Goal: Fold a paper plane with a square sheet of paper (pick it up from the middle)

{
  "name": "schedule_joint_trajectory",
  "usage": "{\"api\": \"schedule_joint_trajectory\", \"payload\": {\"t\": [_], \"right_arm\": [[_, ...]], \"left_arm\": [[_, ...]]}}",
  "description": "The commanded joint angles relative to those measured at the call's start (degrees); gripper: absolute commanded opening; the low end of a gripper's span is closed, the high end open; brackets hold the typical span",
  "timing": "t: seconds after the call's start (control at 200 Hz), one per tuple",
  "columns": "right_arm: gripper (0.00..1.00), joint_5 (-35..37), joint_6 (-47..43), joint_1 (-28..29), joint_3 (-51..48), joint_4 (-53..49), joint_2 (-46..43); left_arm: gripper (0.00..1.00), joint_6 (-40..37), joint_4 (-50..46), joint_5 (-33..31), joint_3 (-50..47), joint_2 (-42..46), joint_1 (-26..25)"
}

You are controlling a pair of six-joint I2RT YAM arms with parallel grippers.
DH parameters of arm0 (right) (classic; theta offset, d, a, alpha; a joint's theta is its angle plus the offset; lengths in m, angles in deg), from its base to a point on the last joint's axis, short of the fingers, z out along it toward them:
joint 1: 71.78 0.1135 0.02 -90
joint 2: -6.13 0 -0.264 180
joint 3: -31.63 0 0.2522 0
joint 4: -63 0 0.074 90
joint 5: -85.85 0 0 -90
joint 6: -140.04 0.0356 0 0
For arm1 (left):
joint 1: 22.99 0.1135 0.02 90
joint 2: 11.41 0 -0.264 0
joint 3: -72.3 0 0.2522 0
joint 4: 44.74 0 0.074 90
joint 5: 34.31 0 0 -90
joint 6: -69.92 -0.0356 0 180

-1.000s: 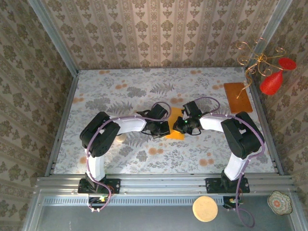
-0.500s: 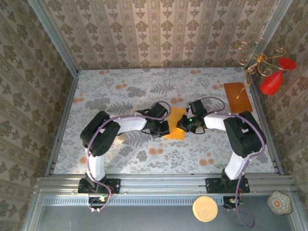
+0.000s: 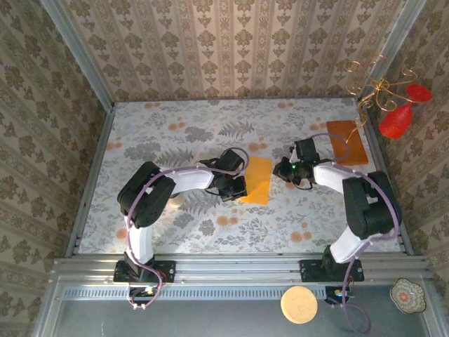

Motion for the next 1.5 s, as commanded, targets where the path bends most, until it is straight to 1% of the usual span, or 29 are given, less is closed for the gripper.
{"api": "schedule_joint_trajectory", "payload": {"t": [0.0, 0.1, 0.16, 0.25, 0.35, 0.455, 0.57, 0.685, 0.78, 0.87, 1.015, 1.205, 1.34, 1.496], "right_arm": [[0.11, 0.29, -0.87, 4.66, -1.74, -1.65, -2.11], [0.09, -1.68, 0.64, 9.02, -1.48, 0.05, 0.68], [0.08, -2.53, 1.49, 10.29, -0.92, 1.52, 2.66], [0.07, -4.19, 2.28, 10.57, 0.13, 3.67, 5.36], [0.06, -3.32, 1.01, 10.46, 2.22, 1.99, 8.10], [0.05, -1.57, -0.03, 8.72, 2.39, 1.57, 10.36], [0.05, -1.11, -0.48, 4.81, 0.94, 2.34, 12.23], [0.04, -0.81, -0.78, 0.26, -0.39, 2.88, 12.35], [0.04, -1.16, -2.11, -0.59, 0.40, 1.50, 10.93], [0.05, -2.36, -2.81, 0.04, 1.07, 0.66, 9.11], [0.05, -2.55, -3.03, 0.80, 1.15, -0.58, 6.46], [0.07, -2.56, -4.70, 2.54, 0.97, -0.92, 1.59], [0.08, -2.48, -5.83, 5.75, 2.29, -2.09, 2.00], [0.08, -3.71, -4.52, 8.62, 3.55, -1.06, 6.42]], "left_arm": [[0.09, -0.58, -6.41, -1.02, 0.03, -2.46, 0.53], [0.09, -0.82, -6.36, -0.84, 0.40, -2.70, 0.53], [0.09, -1.00, -6.40, -0.76, 0.58, -2.79, 0.53], [0.09, -1.11, -6.41, -0.74, 0.59, -2.72, 0.56], [0.09, -1.20, -6.57, -0.83, 0.57, -2.53, 0.53], [0.09, -0.98, -7.20, -0.95, 0.43, -2.62, 0.71], [0.09, -0.84, -7.44, -0.92, 0.14, -2.53, 0.79], [0.09, -1.02, -7.71, -0.61, 0.14, -2.53, 0.95], [0.09, -1.27, -7.73, -0.48, 0.37, -2.37, 1.01], [0.09, -1.76, -8.09, -0.49, 1.00, -2.18, 1.01], [0.09, -3.07, -7.92, -1.14, 2.09, -0.80, 1.41], [0.09, -3.26, -7.72, -0.58, 2.76, -1.31, 1.41], [0.09, -3.52, -7.91, -0.22, 3.47, -1.88, 1.41], [0.09, -3.56, -7.91, -0.13, 3.53, -1.72, 1.34]]}}
